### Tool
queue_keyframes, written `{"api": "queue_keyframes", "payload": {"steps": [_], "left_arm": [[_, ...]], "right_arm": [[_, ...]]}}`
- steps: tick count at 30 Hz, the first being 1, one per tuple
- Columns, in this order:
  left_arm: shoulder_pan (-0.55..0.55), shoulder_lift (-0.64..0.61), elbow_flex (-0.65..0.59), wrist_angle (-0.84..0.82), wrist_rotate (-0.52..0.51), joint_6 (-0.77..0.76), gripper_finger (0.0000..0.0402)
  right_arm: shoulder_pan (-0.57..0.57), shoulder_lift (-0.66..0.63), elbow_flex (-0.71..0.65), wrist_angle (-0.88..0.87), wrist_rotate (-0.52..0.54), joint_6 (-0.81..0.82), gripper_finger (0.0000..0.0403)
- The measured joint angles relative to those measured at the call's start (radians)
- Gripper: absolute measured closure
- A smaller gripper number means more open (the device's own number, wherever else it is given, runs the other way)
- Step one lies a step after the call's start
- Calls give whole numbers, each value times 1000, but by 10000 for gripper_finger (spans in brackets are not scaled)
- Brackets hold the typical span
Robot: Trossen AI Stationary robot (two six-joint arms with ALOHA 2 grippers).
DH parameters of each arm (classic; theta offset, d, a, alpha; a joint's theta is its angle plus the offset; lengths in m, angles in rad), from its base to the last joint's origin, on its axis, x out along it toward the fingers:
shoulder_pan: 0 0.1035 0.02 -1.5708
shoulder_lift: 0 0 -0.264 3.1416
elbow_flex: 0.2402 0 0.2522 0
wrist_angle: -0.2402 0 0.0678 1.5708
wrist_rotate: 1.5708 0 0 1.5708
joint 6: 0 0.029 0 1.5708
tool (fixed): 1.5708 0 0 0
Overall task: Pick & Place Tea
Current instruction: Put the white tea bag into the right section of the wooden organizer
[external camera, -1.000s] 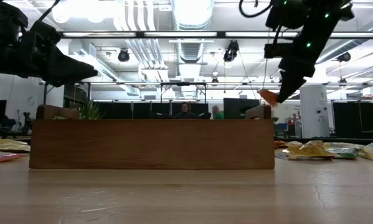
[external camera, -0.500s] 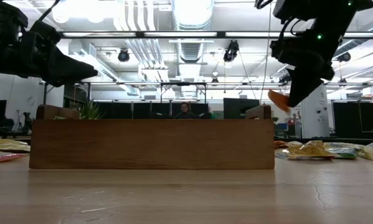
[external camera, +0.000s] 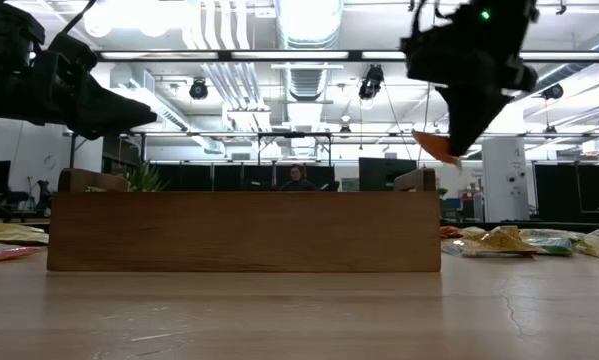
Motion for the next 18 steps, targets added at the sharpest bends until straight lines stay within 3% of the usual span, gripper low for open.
{"api": "queue_keyframes", "payload": {"steps": [8, 18], "left_arm": [[0, 0, 0, 0, 0, 0, 255], [0, 0, 0, 0, 0, 0, 255]], "right_arm": [[64, 199, 287, -109, 22, 0, 394], [116, 364, 537, -132, 46, -55, 394]]}}
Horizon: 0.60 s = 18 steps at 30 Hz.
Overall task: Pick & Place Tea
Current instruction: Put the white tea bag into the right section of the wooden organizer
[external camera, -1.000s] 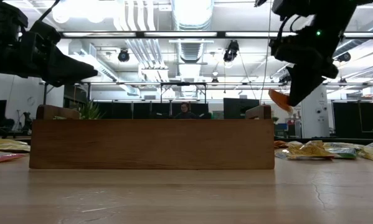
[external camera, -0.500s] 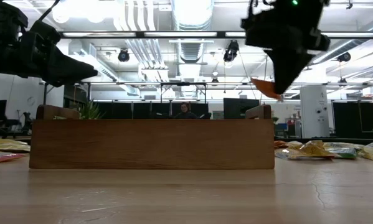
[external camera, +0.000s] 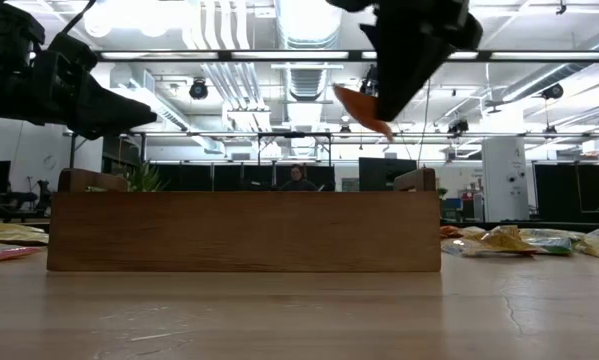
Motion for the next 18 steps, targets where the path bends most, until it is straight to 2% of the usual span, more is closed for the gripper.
{"api": "queue_keyframes", "payload": {"steps": [5, 10, 18], "left_arm": [[0, 0, 0, 0, 0, 0, 255], [0, 0, 0, 0, 0, 0, 255], [0, 0, 0, 0, 0, 0, 255]], "right_arm": [[22, 92, 150, -26, -16, -20, 394], [30, 188, 307, -127, -28, 30, 394], [30, 293, 446, -221, -127, 34, 394]]}}
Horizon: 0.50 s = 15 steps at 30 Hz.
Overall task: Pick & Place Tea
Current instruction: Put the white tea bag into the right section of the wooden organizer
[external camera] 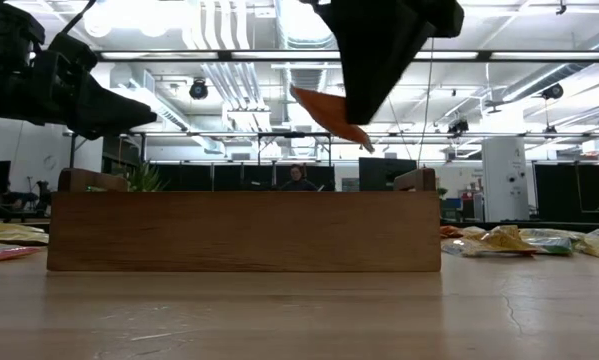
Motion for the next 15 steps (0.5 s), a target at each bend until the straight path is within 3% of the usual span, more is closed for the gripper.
{"api": "queue_keyframes", "payload": {"steps": [15], "left_arm": [[0, 0, 0, 0, 0, 0, 255]], "right_arm": [[-7, 28, 36, -58, -1, 58, 394]]}}
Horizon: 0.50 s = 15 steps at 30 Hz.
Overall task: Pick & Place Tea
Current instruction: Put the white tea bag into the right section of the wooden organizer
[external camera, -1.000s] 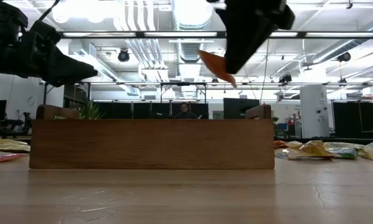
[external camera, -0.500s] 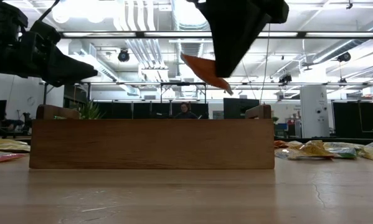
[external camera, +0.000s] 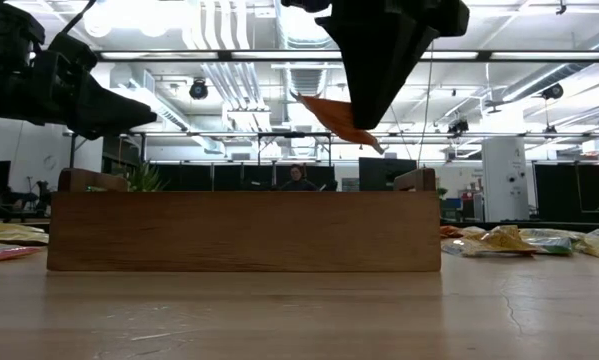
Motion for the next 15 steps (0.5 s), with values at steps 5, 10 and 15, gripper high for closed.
{"api": "queue_keyframes", "payload": {"steps": [5, 10, 15], "left_arm": [[0, 0, 0, 0, 0, 0, 255], [0, 0, 0, 0, 0, 0, 255], [0, 0, 0, 0, 0, 0, 255]], "right_arm": [[-5, 7, -1, -1, -2, -6, 394], [-12, 7, -1, -4, -2, -6, 394], [-15, 7, -1, -4, -2, -7, 394]]}}
